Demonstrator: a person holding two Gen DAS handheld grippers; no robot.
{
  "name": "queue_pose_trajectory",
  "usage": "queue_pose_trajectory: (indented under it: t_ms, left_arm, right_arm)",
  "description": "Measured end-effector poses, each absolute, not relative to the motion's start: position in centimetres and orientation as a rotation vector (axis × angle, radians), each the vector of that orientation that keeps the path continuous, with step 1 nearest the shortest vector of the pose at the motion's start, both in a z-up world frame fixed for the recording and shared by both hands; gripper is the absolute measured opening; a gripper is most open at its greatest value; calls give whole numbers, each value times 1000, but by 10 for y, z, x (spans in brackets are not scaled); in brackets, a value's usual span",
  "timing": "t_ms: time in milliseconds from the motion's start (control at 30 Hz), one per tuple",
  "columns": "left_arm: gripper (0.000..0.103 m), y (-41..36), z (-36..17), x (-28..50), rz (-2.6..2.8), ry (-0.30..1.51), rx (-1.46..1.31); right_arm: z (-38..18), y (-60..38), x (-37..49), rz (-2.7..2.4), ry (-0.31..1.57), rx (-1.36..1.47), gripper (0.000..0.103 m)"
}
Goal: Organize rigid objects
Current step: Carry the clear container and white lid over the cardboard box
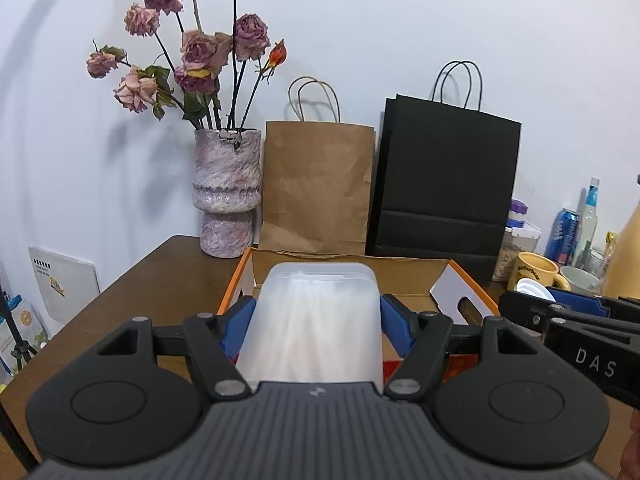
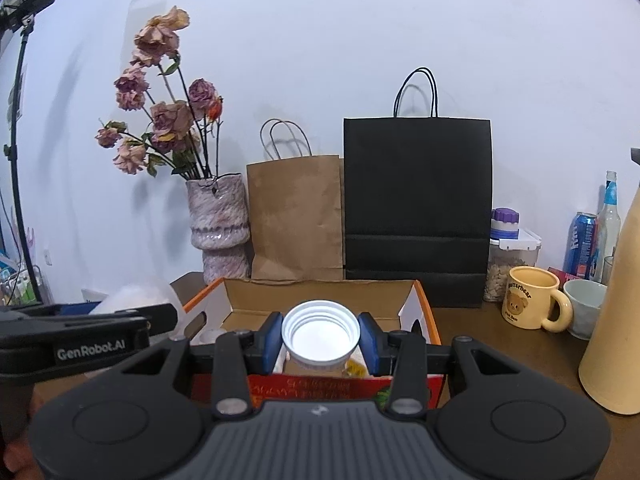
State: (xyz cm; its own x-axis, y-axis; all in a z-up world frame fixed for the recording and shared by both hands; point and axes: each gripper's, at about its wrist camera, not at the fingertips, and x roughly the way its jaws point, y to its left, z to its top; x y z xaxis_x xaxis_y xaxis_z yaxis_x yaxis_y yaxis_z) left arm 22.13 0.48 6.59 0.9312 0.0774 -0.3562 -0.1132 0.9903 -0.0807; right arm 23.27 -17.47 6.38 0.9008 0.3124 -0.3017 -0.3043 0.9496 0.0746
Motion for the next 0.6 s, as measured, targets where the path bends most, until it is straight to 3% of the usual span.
queue_pose_trajectory:
  t_ms: [600]
  left_arm:
    - [69, 14, 64, 289, 149, 370, -130]
  right_arm:
    - [64, -170, 309, 316, 338, 42, 39]
